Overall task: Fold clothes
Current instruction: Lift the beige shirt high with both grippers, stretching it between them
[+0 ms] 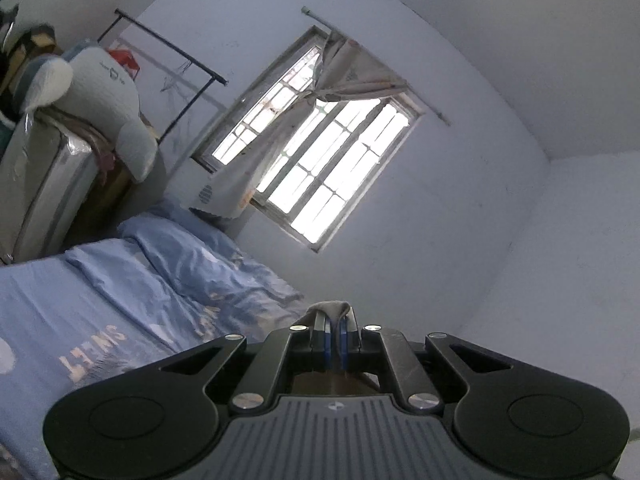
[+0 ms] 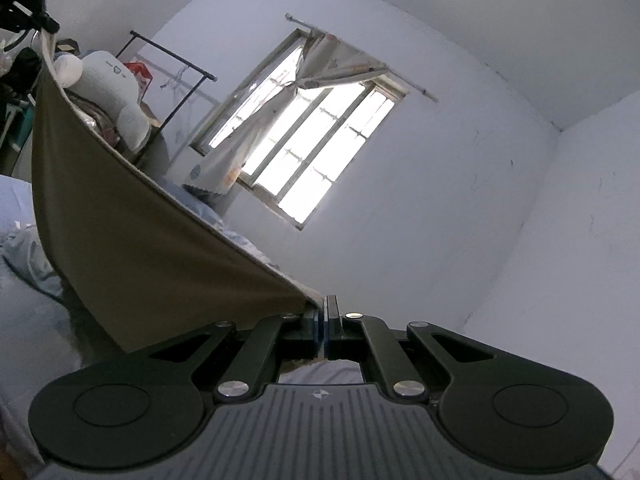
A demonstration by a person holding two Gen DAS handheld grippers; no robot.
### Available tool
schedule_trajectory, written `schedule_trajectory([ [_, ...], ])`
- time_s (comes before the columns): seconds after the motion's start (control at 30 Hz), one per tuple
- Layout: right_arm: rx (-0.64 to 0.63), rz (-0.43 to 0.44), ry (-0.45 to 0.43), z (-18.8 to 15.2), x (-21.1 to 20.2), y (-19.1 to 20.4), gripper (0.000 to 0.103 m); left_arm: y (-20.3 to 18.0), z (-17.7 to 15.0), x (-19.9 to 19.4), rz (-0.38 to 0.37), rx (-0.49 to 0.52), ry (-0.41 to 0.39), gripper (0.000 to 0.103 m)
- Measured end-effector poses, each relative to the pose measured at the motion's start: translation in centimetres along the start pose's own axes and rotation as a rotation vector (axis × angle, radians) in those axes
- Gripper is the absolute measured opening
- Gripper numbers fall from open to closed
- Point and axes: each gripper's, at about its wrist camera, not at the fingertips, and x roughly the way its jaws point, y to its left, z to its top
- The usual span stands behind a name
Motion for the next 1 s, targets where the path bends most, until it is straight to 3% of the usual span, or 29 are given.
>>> schedule_trajectory([
  [0.3,0.010,0.106,0.113,-2.5,5.1,1.1,0.000,3.8,-3.3,4.7,0.141,-0.099,0.172,0.001],
  [0.53,0.023,0.185,0.195,-4.3,9.8,1.6,0.000,6.1,-3.1,11.4,0.191,-0.109,0.224,0.002],
  [0.73,0.052,0.272,0.237,-6.3,19.1,1.8,0.000,10.0,-4.9,20.9,0.260,-0.085,0.301,0.002],
  [1.0,0.043,0.411,0.363,-12.8,35.9,5.0,0.000,17.8,-11.2,35.2,0.406,-0.080,0.456,0.002],
])
